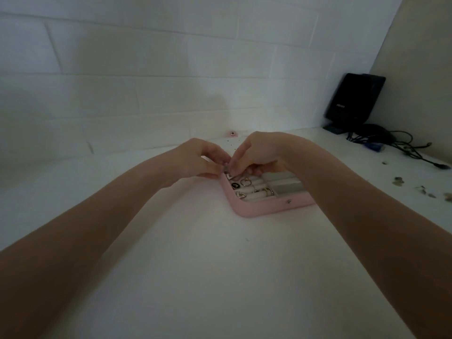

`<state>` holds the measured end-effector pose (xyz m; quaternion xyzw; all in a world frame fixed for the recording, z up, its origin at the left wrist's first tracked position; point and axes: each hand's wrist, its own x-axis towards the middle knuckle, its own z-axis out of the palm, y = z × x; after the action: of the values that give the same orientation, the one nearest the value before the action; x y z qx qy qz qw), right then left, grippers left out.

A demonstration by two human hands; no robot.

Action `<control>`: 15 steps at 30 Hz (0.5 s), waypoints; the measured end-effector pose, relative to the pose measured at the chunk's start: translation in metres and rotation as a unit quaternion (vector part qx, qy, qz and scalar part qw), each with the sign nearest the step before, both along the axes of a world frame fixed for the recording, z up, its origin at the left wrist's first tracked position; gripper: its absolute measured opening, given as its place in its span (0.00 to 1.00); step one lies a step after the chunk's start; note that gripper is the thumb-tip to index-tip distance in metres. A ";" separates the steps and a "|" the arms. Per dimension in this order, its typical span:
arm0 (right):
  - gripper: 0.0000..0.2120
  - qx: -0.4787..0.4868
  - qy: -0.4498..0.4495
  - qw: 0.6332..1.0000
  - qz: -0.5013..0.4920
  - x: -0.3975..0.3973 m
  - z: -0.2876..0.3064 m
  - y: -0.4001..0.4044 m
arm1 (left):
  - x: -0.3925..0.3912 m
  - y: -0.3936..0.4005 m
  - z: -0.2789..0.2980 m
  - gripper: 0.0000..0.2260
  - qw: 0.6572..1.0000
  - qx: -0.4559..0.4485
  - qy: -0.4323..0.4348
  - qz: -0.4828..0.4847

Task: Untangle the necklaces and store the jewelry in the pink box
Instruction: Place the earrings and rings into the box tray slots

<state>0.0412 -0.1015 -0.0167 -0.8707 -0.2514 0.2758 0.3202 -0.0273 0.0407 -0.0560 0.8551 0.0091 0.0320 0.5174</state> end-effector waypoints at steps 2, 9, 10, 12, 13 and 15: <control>0.09 0.000 -0.020 1.000 0.003 0.000 -0.002 -0.001 | 0.001 0.000 -0.001 0.10 1.000 -0.004 0.001 -0.001; 0.08 -0.042 -0.092 0.995 0.015 0.003 -0.006 0.002 | 0.000 0.001 0.000 0.10 1.000 -0.016 0.005 -0.001; 0.06 -0.041 -0.093 0.995 0.016 0.004 -0.006 0.002 | 0.000 0.001 0.000 0.10 1.000 -0.016 0.006 -0.002; 0.06 -0.039 -0.099 0.994 0.020 0.005 -0.007 0.002 | 0.000 0.001 0.000 0.10 1.000 -0.016 0.007 -0.004; 0.07 -0.042 -0.103 0.994 0.023 0.004 -0.008 0.002 | 0.001 0.001 -0.001 0.10 1.000 -0.016 0.008 -0.004; 0.11 -0.052 -0.110 0.992 0.028 0.003 -0.008 0.003 | 0.001 0.001 -0.002 0.10 1.000 -0.016 0.009 -0.001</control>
<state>0.0442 -0.0983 -0.0243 -0.9039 -0.2946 0.2003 0.2367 -0.0265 0.0414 -0.0576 0.8468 0.0130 0.0235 0.5313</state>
